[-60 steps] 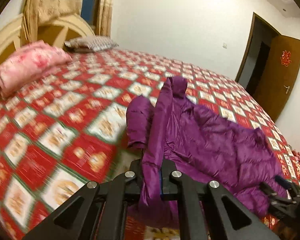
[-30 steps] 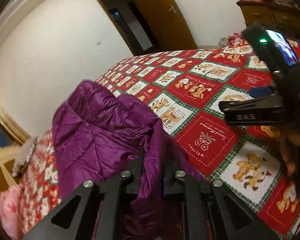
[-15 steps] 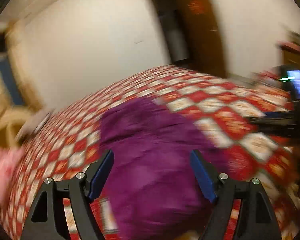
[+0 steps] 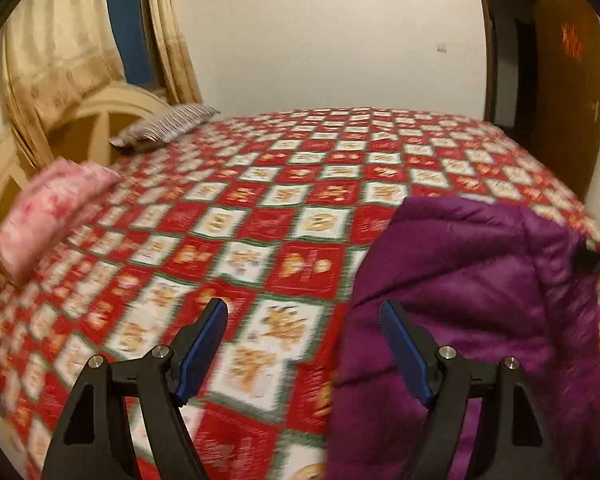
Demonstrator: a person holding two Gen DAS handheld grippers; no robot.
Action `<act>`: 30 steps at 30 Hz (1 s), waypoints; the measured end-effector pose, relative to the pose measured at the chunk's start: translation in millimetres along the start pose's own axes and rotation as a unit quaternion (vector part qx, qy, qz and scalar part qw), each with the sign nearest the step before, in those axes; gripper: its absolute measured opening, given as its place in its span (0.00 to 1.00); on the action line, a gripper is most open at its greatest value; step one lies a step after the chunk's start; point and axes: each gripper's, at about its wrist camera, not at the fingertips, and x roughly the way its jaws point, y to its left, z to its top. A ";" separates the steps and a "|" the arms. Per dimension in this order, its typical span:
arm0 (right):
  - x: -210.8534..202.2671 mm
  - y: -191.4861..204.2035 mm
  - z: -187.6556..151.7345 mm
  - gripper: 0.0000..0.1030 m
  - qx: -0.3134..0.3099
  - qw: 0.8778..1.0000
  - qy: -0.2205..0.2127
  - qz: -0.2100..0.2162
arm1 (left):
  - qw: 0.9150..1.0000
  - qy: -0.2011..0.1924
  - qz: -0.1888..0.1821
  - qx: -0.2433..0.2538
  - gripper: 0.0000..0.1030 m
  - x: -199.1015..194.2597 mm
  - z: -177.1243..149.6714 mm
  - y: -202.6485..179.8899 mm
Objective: Fold large clothes
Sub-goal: 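Lay the folded jacket down and press it with both grippers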
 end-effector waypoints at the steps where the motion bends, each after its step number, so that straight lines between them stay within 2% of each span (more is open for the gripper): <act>1: 13.8 4.0 -6.1 0.50 0.001 1.000 0.005 -0.008 | 1.000 0.003 -0.012 -0.002 0.77 5.2 1.5 -3.3; 3: 28.4 0.0 -16.1 0.48 0.009 1.000 0.013 -0.014 | 0.999 0.009 -0.031 0.001 0.77 17.3 4.0 -10.5; 6: 46.3 -24.7 -40.3 0.48 0.027 0.999 0.025 -0.029 | 0.998 0.019 -0.055 0.014 0.77 32.2 1.9 -29.3; 8: 56.1 -49.1 -58.6 0.48 0.042 0.998 0.036 -0.037 | 0.996 0.036 -0.084 0.021 0.77 39.3 -4.3 -43.5; 10: 55.8 -65.4 -67.7 0.48 0.054 0.997 0.044 -0.041 | 0.994 0.035 -0.098 0.034 0.77 37.1 -10.7 -58.2; 12: 47.0 -73.7 -65.3 0.48 0.066 0.996 0.041 -0.044 | 0.993 0.023 -0.092 0.066 0.77 28.5 -14.4 -74.3; 15: 16.2 -67.9 -48.7 0.48 0.058 0.997 0.001 -0.042 | 0.992 0.005 -0.082 0.092 0.77 18.4 -12.2 -84.8; 18: 1.3 -46.2 -34.5 0.48 0.024 0.999 -0.037 -0.027 | 0.993 -0.003 -0.073 0.088 0.77 18.5 -4.5 -83.5; 21: 28.2 -46.4 -41.4 0.48 0.029 0.999 -0.013 -0.010 | 0.996 0.016 -0.057 0.074 0.77 36.0 -1.9 -78.8; 23: 53.5 -60.5 -58.5 0.48 0.057 0.998 0.005 -0.002 | 0.995 0.036 -0.070 0.059 0.79 50.7 -5.9 -75.5; 25: 65.2 -70.8 -73.1 0.48 0.068 0.998 0.003 0.014 | 0.995 0.039 -0.085 0.040 0.85 54.7 -9.2 -73.4; 27: 64.2 -75.5 -78.9 0.48 0.071 0.997 -0.017 0.016 | 0.996 0.031 -0.074 0.040 0.88 57.1 -13.7 -77.4; 30: 67.6 -79.4 -78.3 0.49 0.075 0.997 -0.017 0.021 | 0.996 0.032 -0.071 0.040 0.91 64.1 -19.3 -81.5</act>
